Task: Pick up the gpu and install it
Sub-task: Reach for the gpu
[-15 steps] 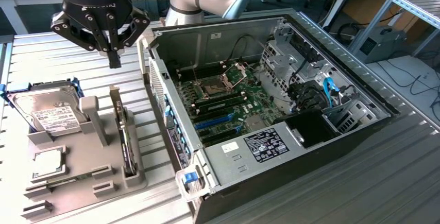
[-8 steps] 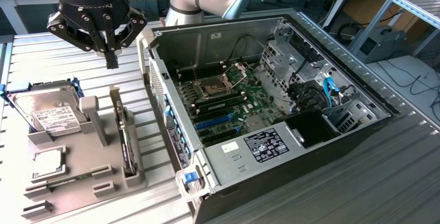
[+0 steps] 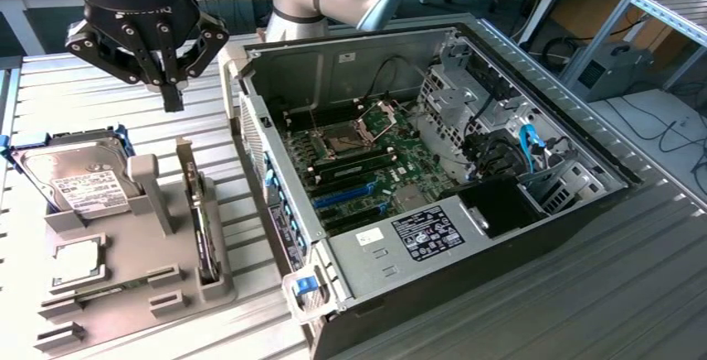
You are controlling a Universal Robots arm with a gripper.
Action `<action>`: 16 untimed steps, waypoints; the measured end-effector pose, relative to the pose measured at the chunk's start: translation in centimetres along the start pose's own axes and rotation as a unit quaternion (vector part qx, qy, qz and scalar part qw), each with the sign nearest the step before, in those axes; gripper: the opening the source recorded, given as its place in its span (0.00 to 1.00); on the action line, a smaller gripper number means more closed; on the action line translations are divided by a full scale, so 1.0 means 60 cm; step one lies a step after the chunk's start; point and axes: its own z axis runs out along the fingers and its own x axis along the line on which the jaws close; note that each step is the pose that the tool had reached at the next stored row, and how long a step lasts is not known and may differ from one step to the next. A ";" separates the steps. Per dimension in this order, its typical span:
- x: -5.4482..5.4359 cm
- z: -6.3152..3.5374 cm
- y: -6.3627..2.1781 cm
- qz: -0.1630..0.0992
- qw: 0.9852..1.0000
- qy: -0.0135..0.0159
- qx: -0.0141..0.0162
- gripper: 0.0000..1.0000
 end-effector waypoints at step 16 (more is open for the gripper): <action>0.018 0.000 -0.001 0.000 1.000 0.000 0.000 0.11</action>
